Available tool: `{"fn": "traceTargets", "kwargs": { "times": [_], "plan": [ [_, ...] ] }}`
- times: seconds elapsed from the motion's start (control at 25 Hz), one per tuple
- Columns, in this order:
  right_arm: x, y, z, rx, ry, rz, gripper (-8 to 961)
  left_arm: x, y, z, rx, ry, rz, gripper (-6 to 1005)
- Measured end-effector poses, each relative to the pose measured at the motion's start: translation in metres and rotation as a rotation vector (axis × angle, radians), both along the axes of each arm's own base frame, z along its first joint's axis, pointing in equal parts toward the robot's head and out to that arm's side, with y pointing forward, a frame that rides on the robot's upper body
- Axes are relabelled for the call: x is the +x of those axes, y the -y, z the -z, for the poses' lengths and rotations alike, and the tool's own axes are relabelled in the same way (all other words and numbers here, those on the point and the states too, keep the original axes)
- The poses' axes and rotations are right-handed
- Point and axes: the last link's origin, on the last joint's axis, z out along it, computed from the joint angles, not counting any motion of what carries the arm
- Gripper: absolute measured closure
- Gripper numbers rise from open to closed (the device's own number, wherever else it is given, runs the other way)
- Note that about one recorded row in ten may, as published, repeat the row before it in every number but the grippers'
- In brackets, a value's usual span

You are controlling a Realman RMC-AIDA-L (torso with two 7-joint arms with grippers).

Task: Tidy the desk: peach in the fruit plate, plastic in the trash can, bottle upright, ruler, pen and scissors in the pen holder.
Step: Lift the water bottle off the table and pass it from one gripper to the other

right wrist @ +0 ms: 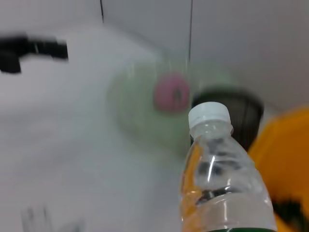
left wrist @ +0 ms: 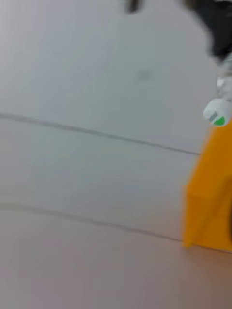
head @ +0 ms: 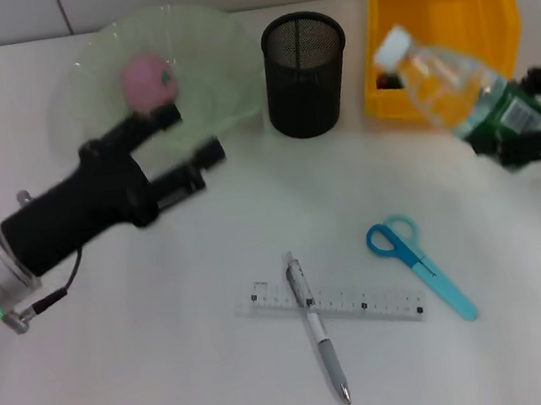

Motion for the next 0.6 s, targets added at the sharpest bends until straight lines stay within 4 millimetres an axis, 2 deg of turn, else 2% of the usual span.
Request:
{"fn": "traceTargets", "kwargs": {
  "times": [0.04, 0.08, 0.24, 0.48, 0.6],
  "plan": [
    [0.001, 0.009, -0.003, 0.045, -0.119, -0.054, 192, 0.007, 0.002, -0.003, -0.001, 0.123, -0.015, 165],
    [0.001, 0.009, -0.003, 0.045, -0.119, -0.054, 192, 0.007, 0.002, -0.003, -0.001, 0.123, -0.015, 165],
    [-0.004, 0.031, 0.001, 0.052, -0.362, -0.196, 192, 0.030, 0.009, -0.003, -0.060, 0.271, 0.076, 165],
    [-0.016, 0.042, 0.018, -0.043, -0.469, -0.307, 192, 0.052, 0.005, 0.006, -0.142, 0.287, 0.159, 164],
    [-0.019, 0.043, 0.024, -0.074, -0.485, -0.314, 192, 0.056, 0.004, 0.008, -0.154, 0.282, 0.174, 164]
  ]
}}
